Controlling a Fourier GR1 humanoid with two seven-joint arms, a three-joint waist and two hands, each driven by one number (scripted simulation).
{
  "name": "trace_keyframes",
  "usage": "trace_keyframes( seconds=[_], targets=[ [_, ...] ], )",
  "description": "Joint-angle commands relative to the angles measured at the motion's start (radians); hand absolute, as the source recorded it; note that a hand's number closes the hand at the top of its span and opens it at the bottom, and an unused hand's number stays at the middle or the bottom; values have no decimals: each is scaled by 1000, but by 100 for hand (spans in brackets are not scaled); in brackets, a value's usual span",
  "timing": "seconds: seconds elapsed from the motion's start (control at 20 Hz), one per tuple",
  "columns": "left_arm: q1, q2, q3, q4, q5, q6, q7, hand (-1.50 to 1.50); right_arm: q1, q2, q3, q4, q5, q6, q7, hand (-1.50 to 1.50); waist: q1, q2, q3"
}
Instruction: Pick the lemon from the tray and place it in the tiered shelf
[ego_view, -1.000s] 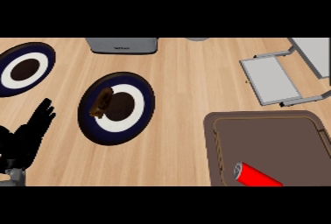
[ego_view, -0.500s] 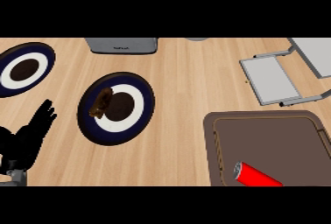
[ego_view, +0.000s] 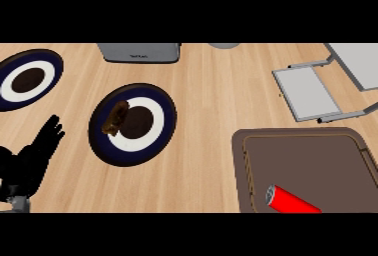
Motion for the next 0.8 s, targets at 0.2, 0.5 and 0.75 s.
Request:
trace_keyframes(
  seconds=[0.2,0.5,0.75],
  targets=[
    [-36,4,26,22,5,-12,23,0,15,49,-33,-96,-82,-185,54,-150,-11,9,10],
    [2,-10,29,-3,-9,-2,7,0,26,111,-49,-263,-147,-205,38,-150,-18,3,10],
    [-12,-2,48,-8,-6,2,21,0,59,201,16,-510,-116,-203,44,-150,-29,-4,10]
  ],
)
